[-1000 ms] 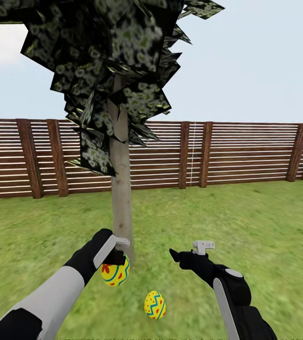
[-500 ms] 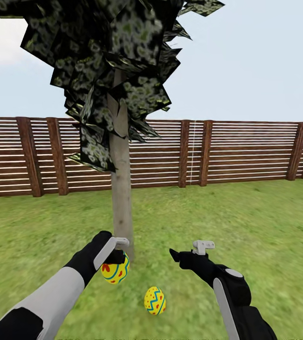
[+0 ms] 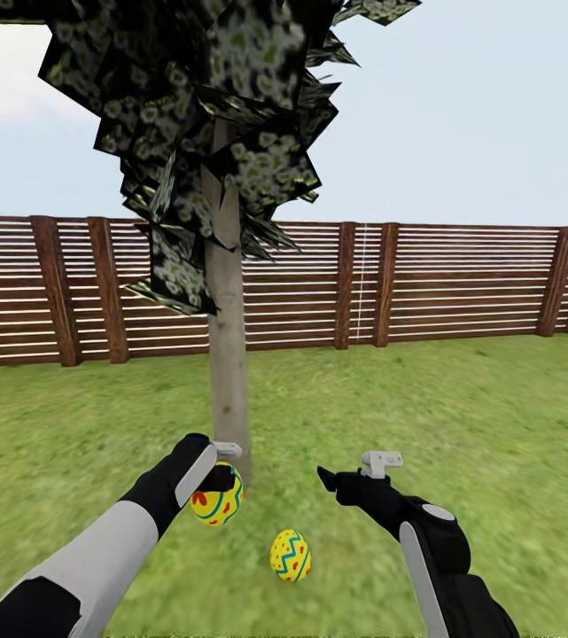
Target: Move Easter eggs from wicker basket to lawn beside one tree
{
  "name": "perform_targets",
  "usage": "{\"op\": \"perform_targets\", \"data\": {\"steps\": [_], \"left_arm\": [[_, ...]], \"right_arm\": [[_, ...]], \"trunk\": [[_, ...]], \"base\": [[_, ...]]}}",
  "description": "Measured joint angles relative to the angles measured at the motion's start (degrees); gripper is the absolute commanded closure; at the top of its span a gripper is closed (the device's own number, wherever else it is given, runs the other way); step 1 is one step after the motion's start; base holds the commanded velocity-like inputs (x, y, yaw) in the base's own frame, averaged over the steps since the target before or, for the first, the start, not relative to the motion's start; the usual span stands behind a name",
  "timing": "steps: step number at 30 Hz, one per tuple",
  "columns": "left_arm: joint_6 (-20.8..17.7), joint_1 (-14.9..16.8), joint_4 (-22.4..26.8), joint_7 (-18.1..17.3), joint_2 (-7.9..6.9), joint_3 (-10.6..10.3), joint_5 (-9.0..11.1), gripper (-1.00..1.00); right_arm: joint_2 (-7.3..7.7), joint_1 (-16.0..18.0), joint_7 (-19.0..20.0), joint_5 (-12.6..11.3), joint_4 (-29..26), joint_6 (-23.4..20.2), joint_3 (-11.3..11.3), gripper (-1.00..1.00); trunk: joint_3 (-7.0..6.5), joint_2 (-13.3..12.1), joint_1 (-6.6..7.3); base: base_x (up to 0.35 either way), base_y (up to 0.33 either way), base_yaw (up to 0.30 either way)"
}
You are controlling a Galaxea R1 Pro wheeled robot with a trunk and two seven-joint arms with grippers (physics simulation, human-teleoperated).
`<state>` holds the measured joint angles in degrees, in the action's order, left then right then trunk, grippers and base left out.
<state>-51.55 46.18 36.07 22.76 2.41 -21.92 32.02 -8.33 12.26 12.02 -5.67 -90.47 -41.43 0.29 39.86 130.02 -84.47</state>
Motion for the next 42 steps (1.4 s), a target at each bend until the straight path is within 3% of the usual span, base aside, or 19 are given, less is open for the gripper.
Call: {"op": "perform_targets", "data": {"steps": [8,26,42], "left_arm": [[0.72,0.00,0.08,0.00,0.00,-1.41,0.00,1.00],[1.31,0.00,0.20,0.00,0.00,-1.67,0.09,1.00],[1.50,0.00,0.26,0.08,-0.05,-1.67,0.07,1.00]], "right_arm": [[0.00,0.00,0.00,0.00,0.00,-0.04,0.01,-1.00],[0.00,0.00,0.00,-0.04,0.00,-0.05,0.02,-1.00],[0.00,0.00,0.00,0.04,0.00,-0.06,0.02,-1.00]], "trunk": [[1.26,3.21,-1.76],[4.46,10.43,-5.71],[4.46,10.44,-5.72]], "base": [[0.000,0.000,-0.089],[0.000,0.000,-0.003],[0.144,0.016,0.000]]}}
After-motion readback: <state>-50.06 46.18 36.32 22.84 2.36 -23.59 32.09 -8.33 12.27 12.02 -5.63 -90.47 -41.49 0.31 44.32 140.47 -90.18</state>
